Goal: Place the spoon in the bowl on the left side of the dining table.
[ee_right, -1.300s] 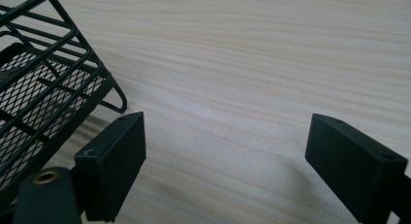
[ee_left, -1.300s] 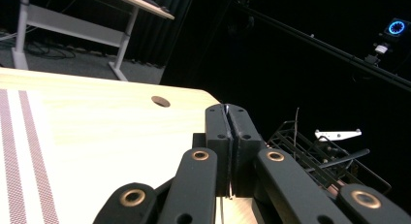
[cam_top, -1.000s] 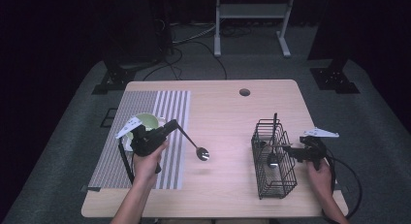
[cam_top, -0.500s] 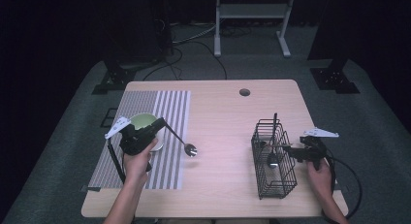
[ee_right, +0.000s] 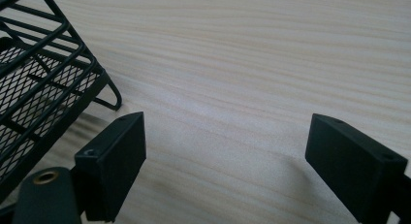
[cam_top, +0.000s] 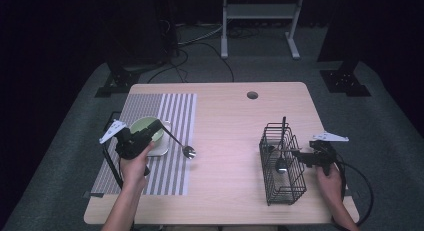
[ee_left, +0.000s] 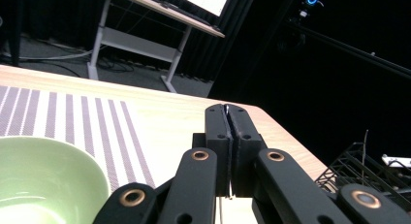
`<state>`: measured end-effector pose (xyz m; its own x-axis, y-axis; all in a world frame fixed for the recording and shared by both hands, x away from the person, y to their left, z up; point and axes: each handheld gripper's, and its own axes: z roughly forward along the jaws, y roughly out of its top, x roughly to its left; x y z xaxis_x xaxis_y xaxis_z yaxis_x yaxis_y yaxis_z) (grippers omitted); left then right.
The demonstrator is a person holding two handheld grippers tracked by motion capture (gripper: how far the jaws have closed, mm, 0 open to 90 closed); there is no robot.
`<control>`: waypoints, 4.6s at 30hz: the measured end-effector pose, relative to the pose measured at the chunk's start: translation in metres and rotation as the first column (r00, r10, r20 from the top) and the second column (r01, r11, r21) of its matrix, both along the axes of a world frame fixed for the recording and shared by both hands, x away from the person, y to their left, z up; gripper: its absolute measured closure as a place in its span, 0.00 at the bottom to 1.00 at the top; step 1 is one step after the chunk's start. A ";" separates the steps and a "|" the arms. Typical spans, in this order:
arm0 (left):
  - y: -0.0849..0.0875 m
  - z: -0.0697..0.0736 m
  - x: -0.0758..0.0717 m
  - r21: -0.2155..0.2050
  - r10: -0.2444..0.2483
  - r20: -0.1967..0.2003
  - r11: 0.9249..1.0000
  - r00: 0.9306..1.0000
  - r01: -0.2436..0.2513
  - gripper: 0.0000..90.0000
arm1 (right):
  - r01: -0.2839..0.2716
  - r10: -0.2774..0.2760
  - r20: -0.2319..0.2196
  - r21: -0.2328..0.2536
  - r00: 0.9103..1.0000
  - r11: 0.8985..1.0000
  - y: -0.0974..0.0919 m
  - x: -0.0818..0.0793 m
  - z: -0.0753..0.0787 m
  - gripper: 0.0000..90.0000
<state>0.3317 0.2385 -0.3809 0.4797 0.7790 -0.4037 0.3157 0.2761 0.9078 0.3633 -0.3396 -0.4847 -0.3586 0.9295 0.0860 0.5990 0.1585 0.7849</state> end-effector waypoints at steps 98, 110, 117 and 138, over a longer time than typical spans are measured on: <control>0.115 -0.011 0.017 0.022 0.400 -0.077 0.917 0.913 -0.399 0.98 | 0.002 -0.002 -0.009 -0.009 1.000 1.000 0.001 0.000 0.000 0.15; 0.122 -0.022 0.016 0.028 0.417 -0.101 0.909 0.903 -0.417 0.98 | 0.002 -0.002 -0.010 -0.010 1.000 1.000 0.001 0.000 0.000 0.15; 0.123 -0.029 0.017 0.036 0.419 -0.118 0.908 0.900 -0.417 0.98 | 0.003 -0.003 -0.009 -0.009 1.000 1.000 0.001 0.000 0.000 0.15; 0.126 -0.046 0.018 0.060 0.413 -0.151 0.911 0.898 -0.409 0.93 | 0.005 -0.005 -0.009 -0.007 1.000 1.000 0.001 0.000 0.000 0.15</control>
